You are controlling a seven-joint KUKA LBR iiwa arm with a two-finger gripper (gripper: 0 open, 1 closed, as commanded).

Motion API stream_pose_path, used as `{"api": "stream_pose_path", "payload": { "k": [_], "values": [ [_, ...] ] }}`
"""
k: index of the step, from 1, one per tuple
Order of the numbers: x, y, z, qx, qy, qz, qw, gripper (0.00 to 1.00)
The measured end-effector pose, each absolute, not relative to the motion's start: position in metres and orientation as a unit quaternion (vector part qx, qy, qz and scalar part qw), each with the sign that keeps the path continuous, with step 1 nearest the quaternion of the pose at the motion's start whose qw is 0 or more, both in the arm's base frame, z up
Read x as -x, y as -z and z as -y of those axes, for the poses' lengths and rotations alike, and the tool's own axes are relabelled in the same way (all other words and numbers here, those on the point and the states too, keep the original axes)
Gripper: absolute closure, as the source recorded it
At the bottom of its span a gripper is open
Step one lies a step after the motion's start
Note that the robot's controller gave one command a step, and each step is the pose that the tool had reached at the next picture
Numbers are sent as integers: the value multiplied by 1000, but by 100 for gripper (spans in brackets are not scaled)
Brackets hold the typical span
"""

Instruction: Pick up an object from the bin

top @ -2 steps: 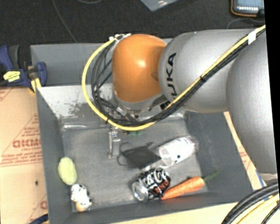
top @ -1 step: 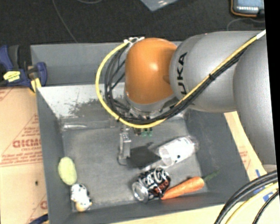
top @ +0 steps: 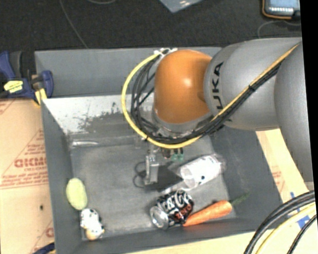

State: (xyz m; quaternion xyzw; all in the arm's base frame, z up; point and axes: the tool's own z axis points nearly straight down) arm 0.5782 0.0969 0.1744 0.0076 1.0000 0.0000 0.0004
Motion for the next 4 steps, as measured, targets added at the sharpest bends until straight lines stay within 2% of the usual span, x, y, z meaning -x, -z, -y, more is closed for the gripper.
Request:
{"api": "stream_pose_path", "payload": {
  "k": [1, 2, 3, 4],
  "values": [
    [-565, -148, -82, -29, -3, -1000, 4, 0],
    [-583, -124, -43, -18, 0, -1000, 3, 0],
    [-596, -71, -37, -58, -3, -998, 6, 100],
    [-596, -71, -37, -59, -4, -998, 6, 0]
  ]
}}
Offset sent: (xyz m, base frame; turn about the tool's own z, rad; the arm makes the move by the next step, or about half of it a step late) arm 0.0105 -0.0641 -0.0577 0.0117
